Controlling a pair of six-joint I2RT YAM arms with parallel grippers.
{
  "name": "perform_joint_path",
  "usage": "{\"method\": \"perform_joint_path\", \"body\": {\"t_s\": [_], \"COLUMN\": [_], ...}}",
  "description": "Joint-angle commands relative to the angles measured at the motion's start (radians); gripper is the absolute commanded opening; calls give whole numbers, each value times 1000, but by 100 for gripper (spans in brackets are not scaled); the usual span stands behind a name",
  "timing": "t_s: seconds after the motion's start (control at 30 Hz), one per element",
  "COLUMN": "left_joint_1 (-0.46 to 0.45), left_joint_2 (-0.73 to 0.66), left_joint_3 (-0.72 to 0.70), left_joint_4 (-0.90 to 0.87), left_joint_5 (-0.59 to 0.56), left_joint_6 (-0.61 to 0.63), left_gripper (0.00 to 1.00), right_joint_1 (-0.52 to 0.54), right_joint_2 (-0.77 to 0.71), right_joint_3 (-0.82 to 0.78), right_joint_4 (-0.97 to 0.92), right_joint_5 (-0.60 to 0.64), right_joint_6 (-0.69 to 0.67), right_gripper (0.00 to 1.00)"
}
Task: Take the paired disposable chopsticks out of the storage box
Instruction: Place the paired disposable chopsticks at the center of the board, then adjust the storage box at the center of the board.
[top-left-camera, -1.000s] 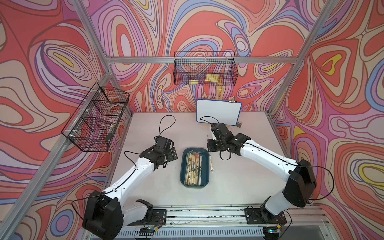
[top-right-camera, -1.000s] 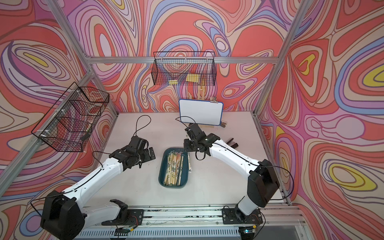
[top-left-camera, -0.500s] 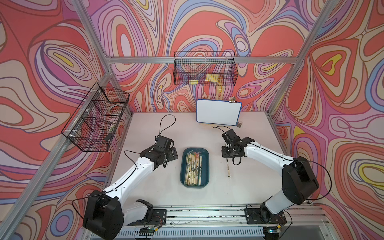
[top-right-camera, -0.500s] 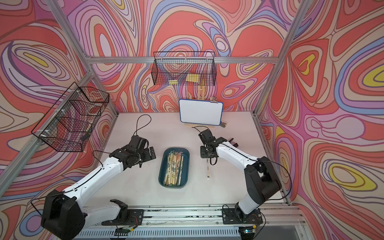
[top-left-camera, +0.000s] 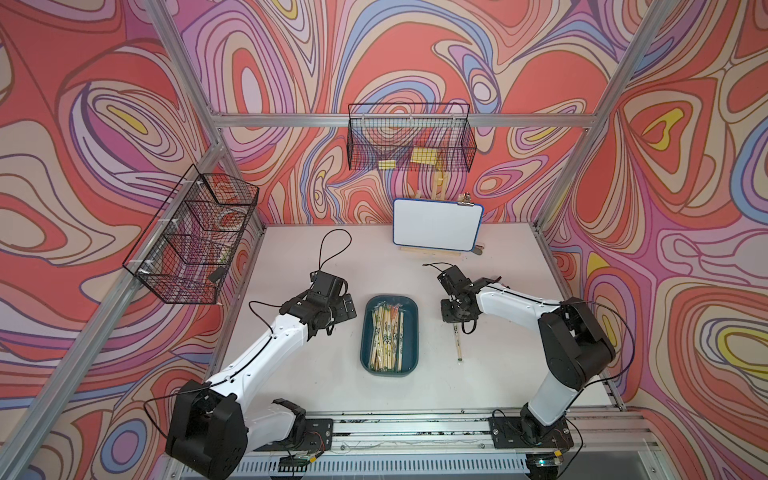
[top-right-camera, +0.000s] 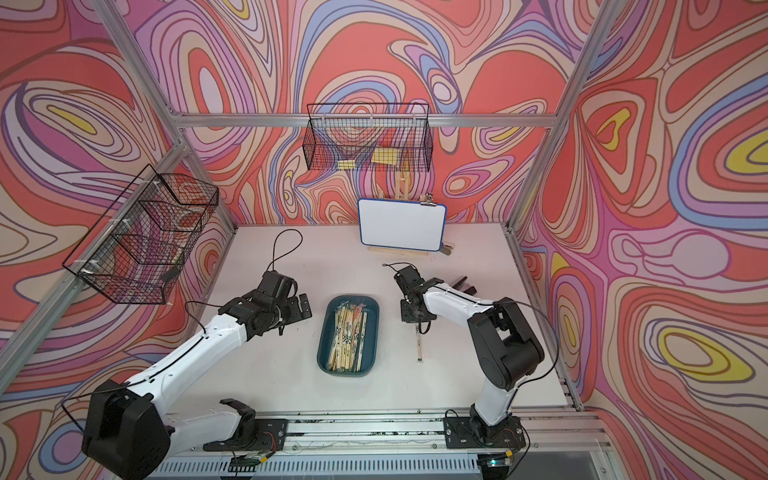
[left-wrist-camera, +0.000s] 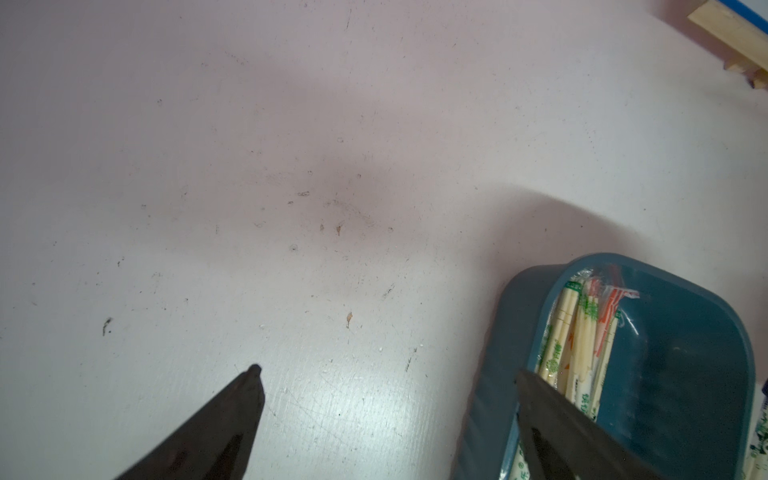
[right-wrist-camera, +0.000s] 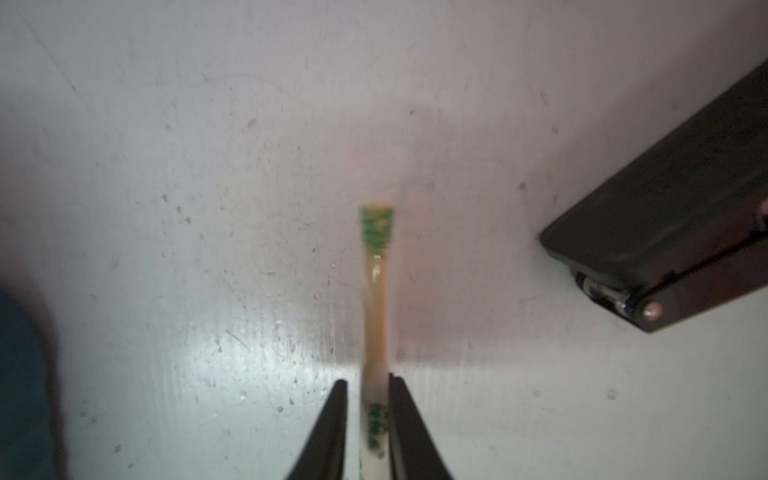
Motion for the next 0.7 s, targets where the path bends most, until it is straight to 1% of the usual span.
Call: {"method": "perform_joint_path", "body": {"t_s": [0.0,0.1,0.33,0.4,0.47,0.67], "left_joint_1": [7,6,7,7,7,7], "left_joint_2": [2,5,4,3,5,15], "left_joint_3": [1,-6,-23,-27,-32,-37], "left_joint_4": [-11,-6,2,8,15,21], "left_joint_5": [7,7,-4,-6,-4,8], "left_joint_6": [1,-2,-6,-9,-13,-18], "left_gripper": [100,100,100,100,100,100], "right_joint_1": [-5,-5,14,43,95,242], "right_joint_2": [-11,-40,-147,-167,-173,-135], "right_joint_3": [-6,-18,-93,-109,-114,-104], "right_joint_4": [13,1,-15,-20,-26,5], "right_joint_5": [7,-9,-92,-108,-111,-140], "right_joint_6": [2,4,37,54,78,167], "right_gripper": [44,48,51,51,51,51]}}
